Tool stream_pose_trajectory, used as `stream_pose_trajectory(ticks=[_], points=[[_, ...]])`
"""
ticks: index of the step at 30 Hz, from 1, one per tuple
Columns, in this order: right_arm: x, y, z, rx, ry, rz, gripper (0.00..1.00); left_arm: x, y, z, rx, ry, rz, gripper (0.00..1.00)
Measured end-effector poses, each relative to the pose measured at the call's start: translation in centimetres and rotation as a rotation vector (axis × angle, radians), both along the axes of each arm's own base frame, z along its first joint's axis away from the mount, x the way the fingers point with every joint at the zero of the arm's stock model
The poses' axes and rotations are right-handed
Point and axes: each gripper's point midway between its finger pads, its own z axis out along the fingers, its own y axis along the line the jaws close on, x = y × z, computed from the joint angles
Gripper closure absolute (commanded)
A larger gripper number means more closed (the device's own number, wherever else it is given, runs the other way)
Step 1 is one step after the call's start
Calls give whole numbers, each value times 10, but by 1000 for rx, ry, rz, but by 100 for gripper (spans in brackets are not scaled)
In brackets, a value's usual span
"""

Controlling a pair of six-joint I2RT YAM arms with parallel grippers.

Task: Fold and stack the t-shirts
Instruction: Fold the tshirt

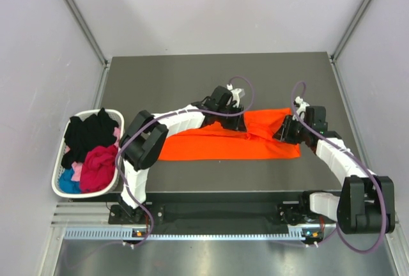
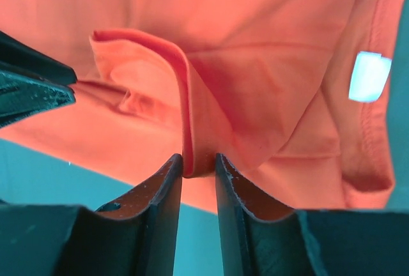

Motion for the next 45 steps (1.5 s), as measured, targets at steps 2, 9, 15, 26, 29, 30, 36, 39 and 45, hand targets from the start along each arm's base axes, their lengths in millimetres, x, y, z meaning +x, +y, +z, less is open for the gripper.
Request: stream_pose_trajectory(ticks=[2, 9, 15, 26, 29, 30, 36, 39, 45], points=[[-4, 1, 1, 5, 4, 4, 71, -2, 2, 2, -2, -2, -1, 65], [-12, 2, 5, 21, 23, -16, 72, 4, 6, 1, 26, -22, 44, 64], [-29, 4, -9, 45, 93, -51, 73, 37, 0, 20, 48, -71, 163, 63], [-40, -2, -21, 34, 167, -120, 73, 66, -39, 15, 7, -57, 166, 65], [-43, -6, -18, 21, 187, -141, 69, 47, -39, -6, 52, -11, 123, 66], [-42, -7, -14, 17, 185, -151, 67, 37, -39, -13, 68, -2, 102, 66], [-23, -16, 8, -8, 126, -220, 66, -25, -18, -40, 166, 50, 20, 66], [-22, -20, 3, -17, 150, -254, 66, -30, -12, -35, 180, 33, 19, 66], [-23, -26, -14, -46, 215, -295, 65, -19, -2, -23, 206, -13, 68, 64]])
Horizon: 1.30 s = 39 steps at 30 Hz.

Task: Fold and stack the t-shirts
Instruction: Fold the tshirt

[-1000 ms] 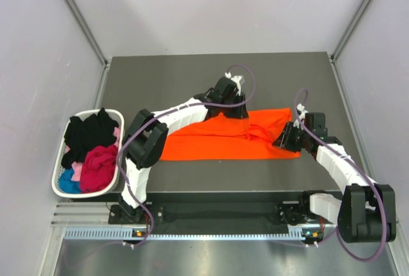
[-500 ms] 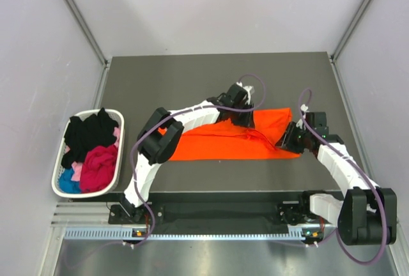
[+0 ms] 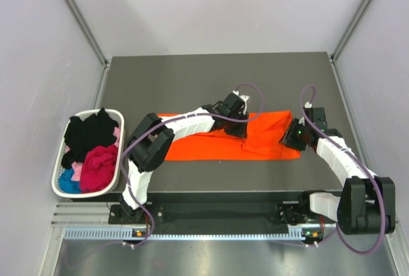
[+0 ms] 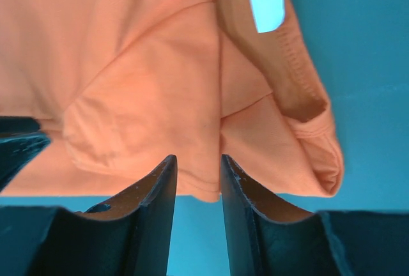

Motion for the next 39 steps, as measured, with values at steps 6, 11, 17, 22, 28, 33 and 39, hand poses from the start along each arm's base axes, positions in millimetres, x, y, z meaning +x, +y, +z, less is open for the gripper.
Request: stream_pose_trajectory(ticks=[6, 11, 17, 22, 28, 33, 39], points=[[17, -8, -2, -46, 19, -1, 62, 11, 11, 4, 45, -36, 42, 63], [59, -14, 13, -70, -37, 31, 62, 42, 27, 25, 105, -101, 128, 63], [92, -29, 5, -49, -47, 21, 62, 105, 97, 32, 162, -107, 331, 63], [105, -35, -8, -7, -39, 20, 63, 130, 166, 13, 224, -51, 482, 64], [122, -32, -22, 76, -67, 48, 67, 125, 186, -19, 293, 9, 516, 65], [130, -29, -32, 157, -85, 71, 86, 126, 186, -28, 310, 14, 533, 65], [139, -44, -31, 189, -125, 30, 100, 129, 189, -29, 306, 23, 570, 66]])
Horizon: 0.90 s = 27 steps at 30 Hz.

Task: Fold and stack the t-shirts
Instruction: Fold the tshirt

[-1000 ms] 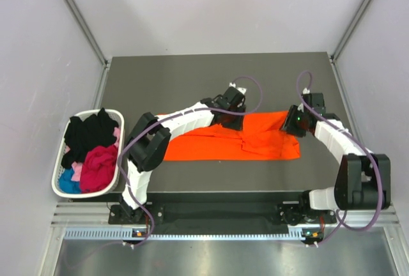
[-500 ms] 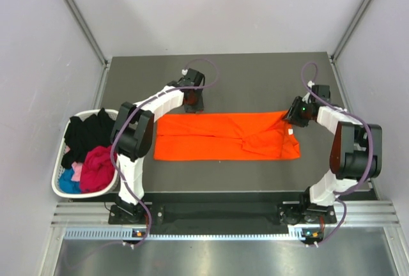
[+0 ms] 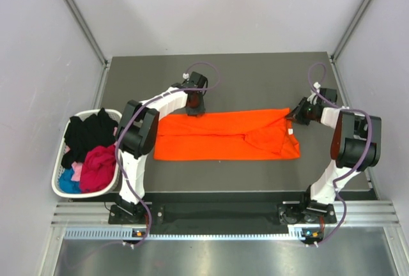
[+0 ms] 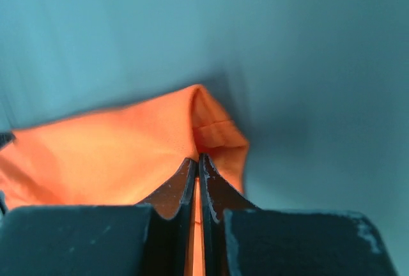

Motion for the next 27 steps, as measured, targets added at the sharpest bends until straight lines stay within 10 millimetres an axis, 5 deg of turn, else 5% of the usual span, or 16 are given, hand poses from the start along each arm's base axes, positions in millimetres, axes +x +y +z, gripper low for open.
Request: stream_pose_trajectory(ticks=[8, 11, 19, 27], points=[[-7, -11, -3, 26, -17, -73, 100, 6, 7, 0, -14, -3, 39, 66], [-9, -10, 1, 32, -26, -82, 86, 6, 6, 1, -14, -4, 37, 66], [-20, -12, 16, 16, 4, -101, 75, 4, 19, 8, 55, 31, 9, 64], [-43, -25, 45, -63, 67, -190, 71, -22, 54, 57, 122, 23, -8, 64]])
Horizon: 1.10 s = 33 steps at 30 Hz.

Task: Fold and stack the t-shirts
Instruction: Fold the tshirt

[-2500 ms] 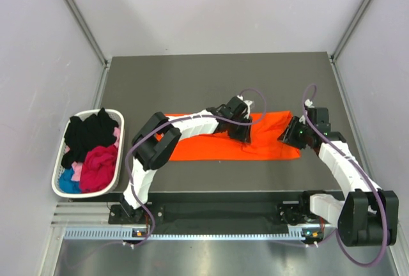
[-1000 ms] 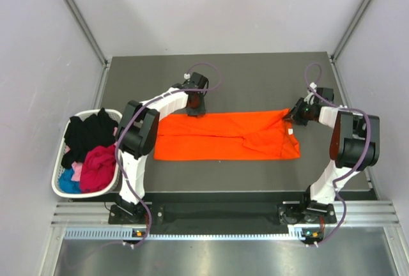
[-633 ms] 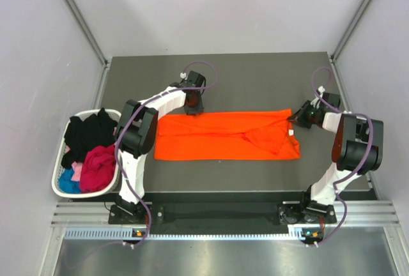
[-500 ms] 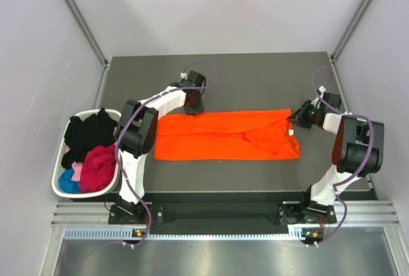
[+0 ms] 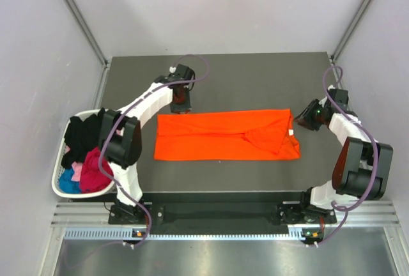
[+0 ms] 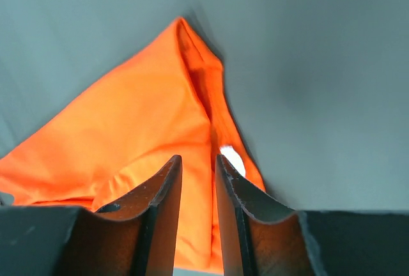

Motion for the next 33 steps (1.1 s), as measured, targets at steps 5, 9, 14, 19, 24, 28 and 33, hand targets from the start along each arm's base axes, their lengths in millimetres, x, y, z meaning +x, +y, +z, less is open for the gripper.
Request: stream_pose_trajectory(ticks=[5, 9, 14, 19, 24, 28, 33], points=[[-24, 6, 2, 3, 68, -48, 69, -26, 30, 3, 21, 23, 33, 65], [-44, 19, -4, 6, 128, -48, 69, -48, 56, -28, 62, 120, 73, 66], [-76, 42, -17, 10, 205, -29, 69, -53, 77, -47, 82, 177, 124, 69], [-94, 61, -28, 0, 254, 14, 69, -52, 96, -61, 104, 213, 172, 69], [-106, 67, -42, 6, 293, 5, 69, -49, 103, -61, 111, 210, 194, 69], [-108, 67, -48, 6, 297, -5, 70, -47, 104, -61, 123, 214, 197, 69], [-103, 67, -51, 7, 282, -4, 72, -45, 106, -60, 137, 220, 201, 69]])
